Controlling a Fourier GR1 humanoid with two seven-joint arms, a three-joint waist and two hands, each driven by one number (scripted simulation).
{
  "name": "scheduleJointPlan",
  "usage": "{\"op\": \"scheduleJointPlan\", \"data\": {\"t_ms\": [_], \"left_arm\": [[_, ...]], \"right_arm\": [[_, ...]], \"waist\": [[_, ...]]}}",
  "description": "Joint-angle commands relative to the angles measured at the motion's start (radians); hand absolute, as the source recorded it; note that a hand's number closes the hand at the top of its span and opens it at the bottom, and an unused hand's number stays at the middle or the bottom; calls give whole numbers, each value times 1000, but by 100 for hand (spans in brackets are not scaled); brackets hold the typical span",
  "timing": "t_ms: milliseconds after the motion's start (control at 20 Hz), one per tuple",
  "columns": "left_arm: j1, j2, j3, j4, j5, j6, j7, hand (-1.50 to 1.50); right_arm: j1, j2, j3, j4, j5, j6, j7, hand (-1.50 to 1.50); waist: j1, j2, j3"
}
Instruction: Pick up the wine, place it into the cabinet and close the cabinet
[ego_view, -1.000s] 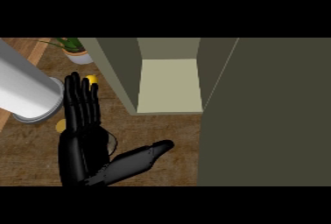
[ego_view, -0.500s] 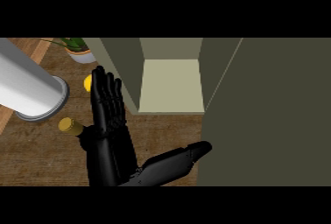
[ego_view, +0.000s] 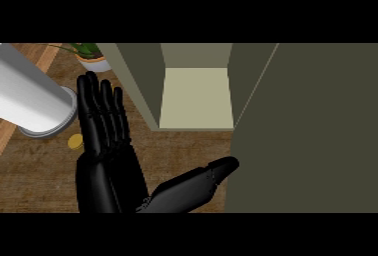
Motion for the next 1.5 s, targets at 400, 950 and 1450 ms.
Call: {"op": "scheduleJointPlan", "data": {"t_ms": [400,950,1450], "left_arm": [[102,-1,-22,-145,-272,-35,222,-150],[347,63,50,-342,-122,-95,103,-150],[451,166,110,-287,166,21,-75,-150]], "right_arm": [[-65,5,17,-137,36,-55,166,-150],[-42,-5,-32,-189,-38,-31,205,-150],[-117,6,-36,-179,-19,-56,250,-150]], "waist": [[-1,0,0],[-4,2,-1],[-5,3,-3]]}}
